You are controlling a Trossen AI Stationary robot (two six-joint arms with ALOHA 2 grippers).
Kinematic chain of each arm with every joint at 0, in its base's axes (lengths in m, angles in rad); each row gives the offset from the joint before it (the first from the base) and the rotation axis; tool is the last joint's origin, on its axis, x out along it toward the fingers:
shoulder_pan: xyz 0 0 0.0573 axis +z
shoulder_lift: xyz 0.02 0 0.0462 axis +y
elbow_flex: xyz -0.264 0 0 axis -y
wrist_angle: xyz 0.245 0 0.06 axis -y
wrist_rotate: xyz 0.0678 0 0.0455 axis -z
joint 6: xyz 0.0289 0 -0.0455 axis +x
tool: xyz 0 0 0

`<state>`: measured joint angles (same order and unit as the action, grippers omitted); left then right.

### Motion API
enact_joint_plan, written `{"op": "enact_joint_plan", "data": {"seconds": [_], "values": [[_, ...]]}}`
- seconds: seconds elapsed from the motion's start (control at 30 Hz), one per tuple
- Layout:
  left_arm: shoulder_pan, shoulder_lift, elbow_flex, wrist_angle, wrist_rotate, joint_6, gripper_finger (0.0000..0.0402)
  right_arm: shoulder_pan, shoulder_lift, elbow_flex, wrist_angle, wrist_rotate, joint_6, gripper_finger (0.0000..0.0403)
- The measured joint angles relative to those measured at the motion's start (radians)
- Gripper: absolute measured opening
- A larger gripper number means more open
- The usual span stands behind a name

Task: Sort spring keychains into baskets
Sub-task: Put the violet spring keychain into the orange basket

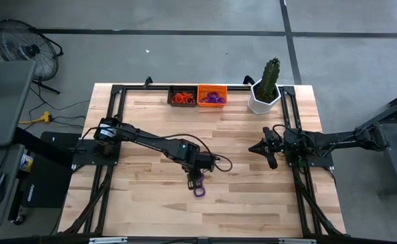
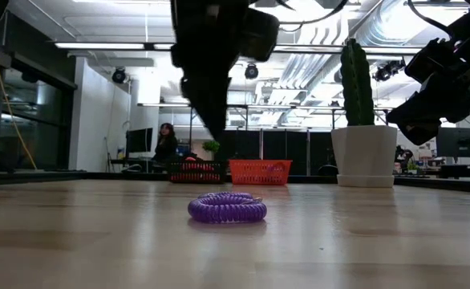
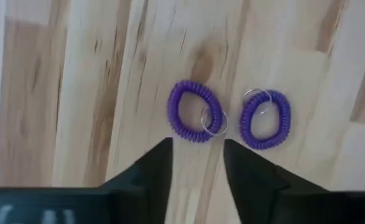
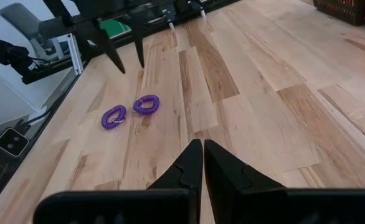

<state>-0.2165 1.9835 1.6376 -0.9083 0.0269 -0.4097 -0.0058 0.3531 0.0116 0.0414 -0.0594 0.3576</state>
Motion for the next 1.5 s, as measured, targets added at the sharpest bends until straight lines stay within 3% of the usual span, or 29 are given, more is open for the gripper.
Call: {"op": "enact_joint_plan", "data": {"seconds": [0.2,0.77,1.5], "values": [[0.014,0.054,-0.001,0.027,-0.016,-0.039,0.018,0.0,0.0,0.0,0.0,0.0,0.0,0.0012],[0.05,0.081,0.006,0.025,-0.05,-0.144,0.0181,0.0,0.0,0.0,0.0,0.0,0.0,0.0012],[0.043,0.181,0.014,0.046,-0.055,-0.146,0.0181,0.0,0.0,0.0,0.001,0.0,0.0,0.0012]]}}
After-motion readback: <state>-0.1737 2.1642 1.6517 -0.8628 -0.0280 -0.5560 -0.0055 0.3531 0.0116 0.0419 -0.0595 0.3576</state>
